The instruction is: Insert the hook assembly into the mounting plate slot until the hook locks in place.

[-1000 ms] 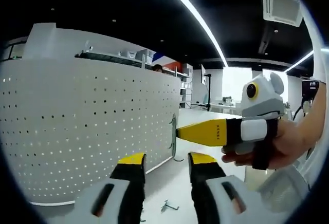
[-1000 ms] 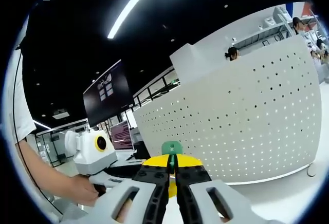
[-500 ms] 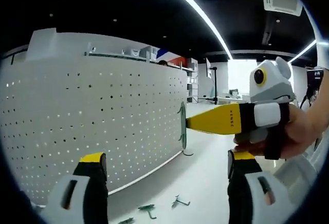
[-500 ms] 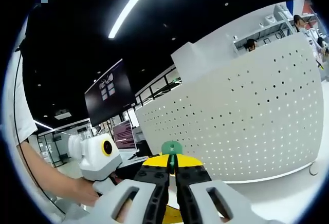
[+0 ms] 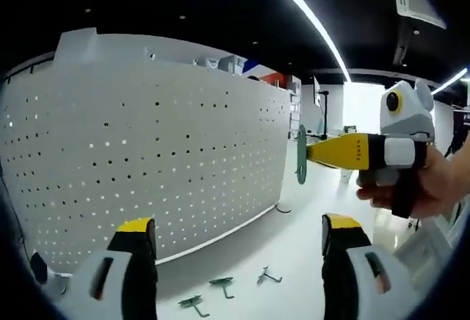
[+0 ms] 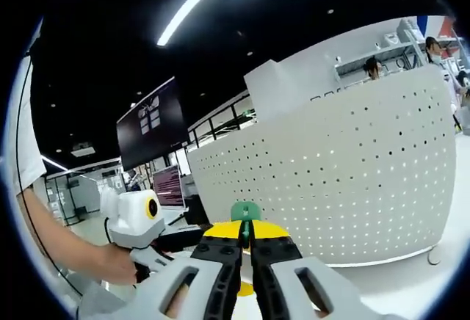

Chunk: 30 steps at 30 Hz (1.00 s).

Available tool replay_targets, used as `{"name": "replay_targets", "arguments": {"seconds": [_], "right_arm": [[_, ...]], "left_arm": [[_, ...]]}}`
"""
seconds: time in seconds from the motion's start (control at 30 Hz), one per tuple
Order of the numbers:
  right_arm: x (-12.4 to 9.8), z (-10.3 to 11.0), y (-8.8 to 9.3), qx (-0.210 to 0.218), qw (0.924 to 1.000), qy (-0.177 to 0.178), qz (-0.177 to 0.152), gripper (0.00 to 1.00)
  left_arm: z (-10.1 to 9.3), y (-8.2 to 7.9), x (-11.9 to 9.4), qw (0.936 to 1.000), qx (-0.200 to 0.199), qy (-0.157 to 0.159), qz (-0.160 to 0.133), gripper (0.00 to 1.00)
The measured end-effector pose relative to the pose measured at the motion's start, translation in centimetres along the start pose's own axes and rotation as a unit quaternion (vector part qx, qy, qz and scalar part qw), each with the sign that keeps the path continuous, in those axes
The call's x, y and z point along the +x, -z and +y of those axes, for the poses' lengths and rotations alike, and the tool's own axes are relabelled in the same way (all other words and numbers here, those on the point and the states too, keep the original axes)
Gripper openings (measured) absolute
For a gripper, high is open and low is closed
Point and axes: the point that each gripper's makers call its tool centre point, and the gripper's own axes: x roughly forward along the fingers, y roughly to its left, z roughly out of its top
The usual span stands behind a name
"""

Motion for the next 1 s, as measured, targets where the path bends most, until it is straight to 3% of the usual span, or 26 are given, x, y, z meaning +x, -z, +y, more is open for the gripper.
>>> {"name": "replay_targets", "arguments": {"seconds": [0.33, 1.0], "right_arm": [[-0.5, -0.9, -0.1, -0.002, 1.0000, 0.006, 0.001, 0.01], [-1.2, -2.0, 0.3, -0.009, 0.9997, 0.022, 0.007, 0.01]], "left_arm": [[3.1, 0.8, -2.3, 0.9995, 0.005, -0.030, -0.003, 0.96], [5.6, 3.4, -7.0, 0.9995, 0.002, -0.029, 0.009, 0.94]]}}
